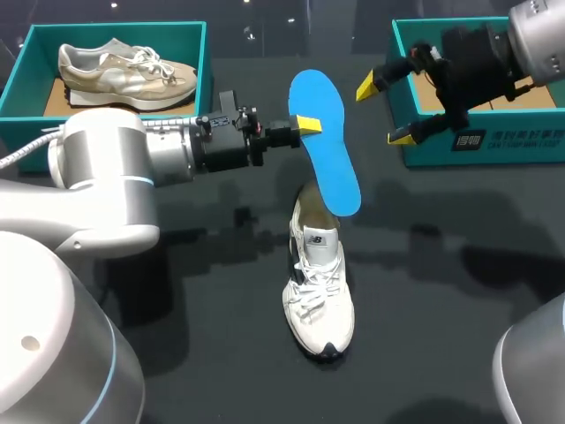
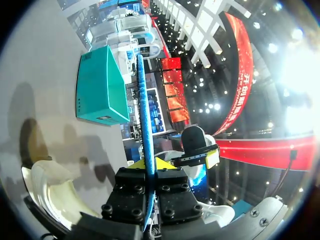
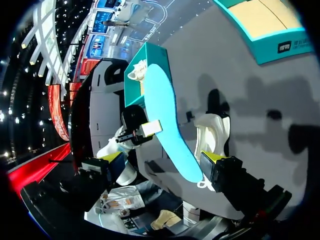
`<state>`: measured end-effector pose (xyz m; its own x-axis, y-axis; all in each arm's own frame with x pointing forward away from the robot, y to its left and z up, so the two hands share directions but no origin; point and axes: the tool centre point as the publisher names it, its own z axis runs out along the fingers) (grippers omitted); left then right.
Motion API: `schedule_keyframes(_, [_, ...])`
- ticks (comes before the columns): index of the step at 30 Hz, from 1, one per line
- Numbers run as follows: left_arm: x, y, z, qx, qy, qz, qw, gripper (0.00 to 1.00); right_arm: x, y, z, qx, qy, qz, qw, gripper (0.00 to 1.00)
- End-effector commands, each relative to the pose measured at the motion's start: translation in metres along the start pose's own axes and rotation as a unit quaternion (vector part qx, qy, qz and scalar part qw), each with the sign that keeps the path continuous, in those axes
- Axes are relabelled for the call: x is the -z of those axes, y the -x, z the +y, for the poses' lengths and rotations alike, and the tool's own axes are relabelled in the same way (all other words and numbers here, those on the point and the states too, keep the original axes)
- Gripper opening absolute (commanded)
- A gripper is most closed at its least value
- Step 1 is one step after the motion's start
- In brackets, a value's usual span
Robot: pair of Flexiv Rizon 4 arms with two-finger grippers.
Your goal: Take the shoe out of the shoebox, open the shoe tongue, remove and reinsert the insole, then place the shoe into the shoebox
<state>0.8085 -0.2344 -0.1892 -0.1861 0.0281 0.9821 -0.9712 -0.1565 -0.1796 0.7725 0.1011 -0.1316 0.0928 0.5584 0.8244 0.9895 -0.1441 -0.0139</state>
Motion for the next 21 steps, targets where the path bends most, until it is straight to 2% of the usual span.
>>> schedule_keyframes(1, [0.000, 0.000, 0.001, 0.000, -0.001, 0.000, 1.000, 0.00, -0.006, 0.006, -0.003, 0.000, 0.004, 0.150, 0.989, 1.00])
schedule_keyframes(9, [0.000, 0.000, 0.001, 0.000, -0.001, 0.000, 1.000, 0.00, -0.010, 0.008, -0.001, -0.003, 0.001, 0.164, 0.987, 1.00])
schedule_keyframes(14, [0.009, -0.007, 0.000, -0.027, 0.007, 0.018, 0.999, 0.00, -0.010, 0.009, 0.001, -0.001, -0.003, 0.166, 0.986, 1.00])
schedule_keyframes(18, [0.017, -0.015, -0.001, -0.110, 0.008, 0.009, 0.994, 0.00, -0.011, 0.009, 0.001, 0.001, -0.006, 0.169, 0.986, 1.00])
schedule_keyframes(21, [0.023, -0.022, -0.002, -0.193, 0.003, -0.005, 0.981, 0.00, -0.011, 0.008, 0.001, 0.001, -0.008, 0.172, 0.985, 1.00])
